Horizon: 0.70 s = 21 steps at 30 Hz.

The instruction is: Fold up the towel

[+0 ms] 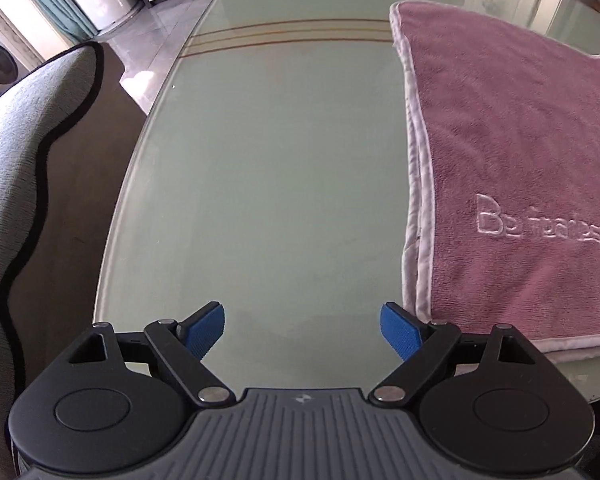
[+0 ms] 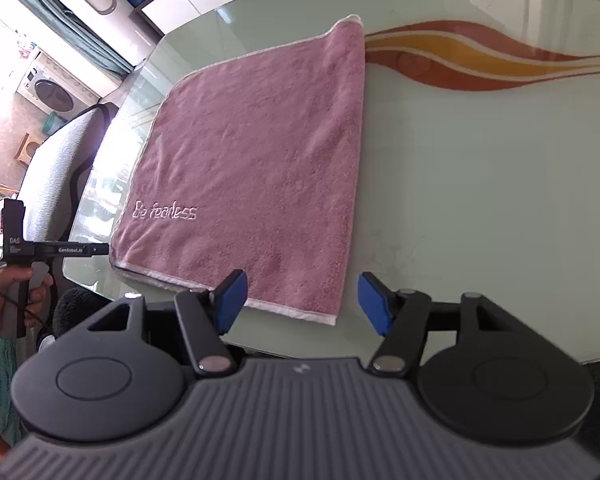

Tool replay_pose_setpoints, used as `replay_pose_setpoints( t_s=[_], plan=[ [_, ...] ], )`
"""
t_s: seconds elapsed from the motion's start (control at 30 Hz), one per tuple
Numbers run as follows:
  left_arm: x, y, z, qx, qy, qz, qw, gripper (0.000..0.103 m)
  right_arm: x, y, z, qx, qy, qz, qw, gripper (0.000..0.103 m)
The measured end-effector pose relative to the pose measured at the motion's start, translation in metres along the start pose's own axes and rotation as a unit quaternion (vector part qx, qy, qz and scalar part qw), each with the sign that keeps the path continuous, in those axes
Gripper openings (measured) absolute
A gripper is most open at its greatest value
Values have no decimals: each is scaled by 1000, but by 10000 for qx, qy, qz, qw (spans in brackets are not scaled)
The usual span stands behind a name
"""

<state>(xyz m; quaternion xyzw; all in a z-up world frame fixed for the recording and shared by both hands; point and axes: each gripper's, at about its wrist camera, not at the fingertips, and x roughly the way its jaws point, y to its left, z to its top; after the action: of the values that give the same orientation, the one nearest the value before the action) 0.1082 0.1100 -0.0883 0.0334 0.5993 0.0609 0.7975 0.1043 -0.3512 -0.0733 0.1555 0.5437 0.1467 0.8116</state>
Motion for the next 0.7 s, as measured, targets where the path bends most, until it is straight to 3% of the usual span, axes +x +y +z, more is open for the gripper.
replay_pose_setpoints(
  t_s=[0.2,0.37,0.5,0.7],
  plan=[
    [4,7,4,-260,482,-307,9980,90,1,4,-1,-92,12,87,9999,62],
    [-4,15,4,-434,603,-594,9955,90,4,6,-3,-111,46,170,9998,62],
    [-4,13,3,-435,819,-536,9942,92,7,6,-5,-112,68,222,9997,63],
    [-6,10,3,-801,976,-1031,9866,92,8,4,-6,-108,68,238,9996,63]
  ],
)
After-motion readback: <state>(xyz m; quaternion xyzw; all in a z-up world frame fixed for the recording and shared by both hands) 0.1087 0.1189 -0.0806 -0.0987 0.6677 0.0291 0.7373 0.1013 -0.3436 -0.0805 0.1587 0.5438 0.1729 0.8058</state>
